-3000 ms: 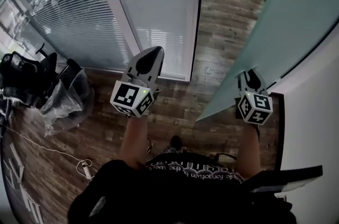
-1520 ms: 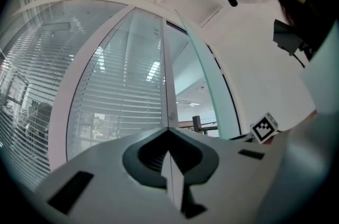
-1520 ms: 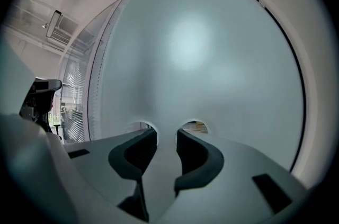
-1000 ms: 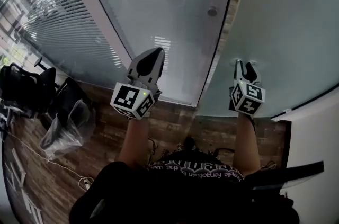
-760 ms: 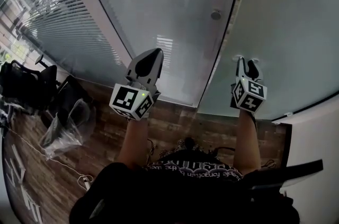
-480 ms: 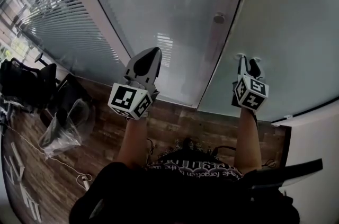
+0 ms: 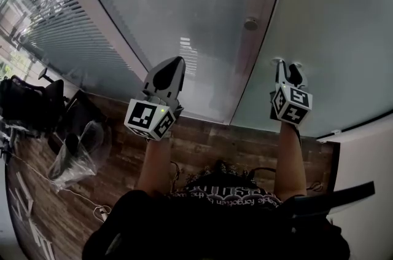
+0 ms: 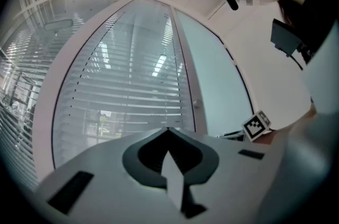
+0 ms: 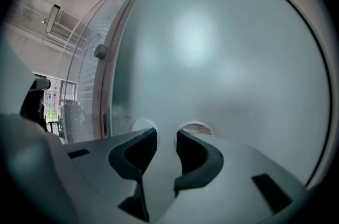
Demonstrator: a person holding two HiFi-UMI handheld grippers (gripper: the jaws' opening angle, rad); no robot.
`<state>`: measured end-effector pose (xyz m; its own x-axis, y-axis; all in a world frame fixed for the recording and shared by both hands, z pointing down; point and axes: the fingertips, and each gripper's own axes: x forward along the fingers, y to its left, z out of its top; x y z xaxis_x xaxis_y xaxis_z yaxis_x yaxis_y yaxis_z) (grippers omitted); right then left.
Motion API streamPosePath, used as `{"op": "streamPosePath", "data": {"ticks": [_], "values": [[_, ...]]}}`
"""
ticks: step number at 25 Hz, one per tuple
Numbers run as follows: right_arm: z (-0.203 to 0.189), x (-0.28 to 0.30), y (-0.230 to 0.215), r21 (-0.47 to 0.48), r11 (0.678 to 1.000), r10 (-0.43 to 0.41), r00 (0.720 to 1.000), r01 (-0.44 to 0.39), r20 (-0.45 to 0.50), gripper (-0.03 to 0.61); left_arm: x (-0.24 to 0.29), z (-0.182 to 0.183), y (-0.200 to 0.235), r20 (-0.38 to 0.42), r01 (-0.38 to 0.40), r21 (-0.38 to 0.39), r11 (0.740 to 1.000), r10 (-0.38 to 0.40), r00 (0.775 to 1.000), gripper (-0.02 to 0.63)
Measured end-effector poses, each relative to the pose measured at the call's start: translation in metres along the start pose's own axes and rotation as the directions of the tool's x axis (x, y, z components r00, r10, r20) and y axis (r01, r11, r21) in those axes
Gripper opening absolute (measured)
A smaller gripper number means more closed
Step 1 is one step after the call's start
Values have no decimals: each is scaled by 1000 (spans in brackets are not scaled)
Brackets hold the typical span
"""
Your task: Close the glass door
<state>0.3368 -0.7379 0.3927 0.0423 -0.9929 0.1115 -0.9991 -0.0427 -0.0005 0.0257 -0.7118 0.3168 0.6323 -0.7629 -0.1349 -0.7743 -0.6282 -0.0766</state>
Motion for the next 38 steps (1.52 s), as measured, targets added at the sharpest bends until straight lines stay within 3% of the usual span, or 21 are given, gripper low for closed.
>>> {"op": "streamPosePath", "data": {"ticks": [38], "values": [[3,19,-5,1,1000,31,999,-31,-18,117,-15,9,-2,3,-9,9,1000,9,1000,2]]}}
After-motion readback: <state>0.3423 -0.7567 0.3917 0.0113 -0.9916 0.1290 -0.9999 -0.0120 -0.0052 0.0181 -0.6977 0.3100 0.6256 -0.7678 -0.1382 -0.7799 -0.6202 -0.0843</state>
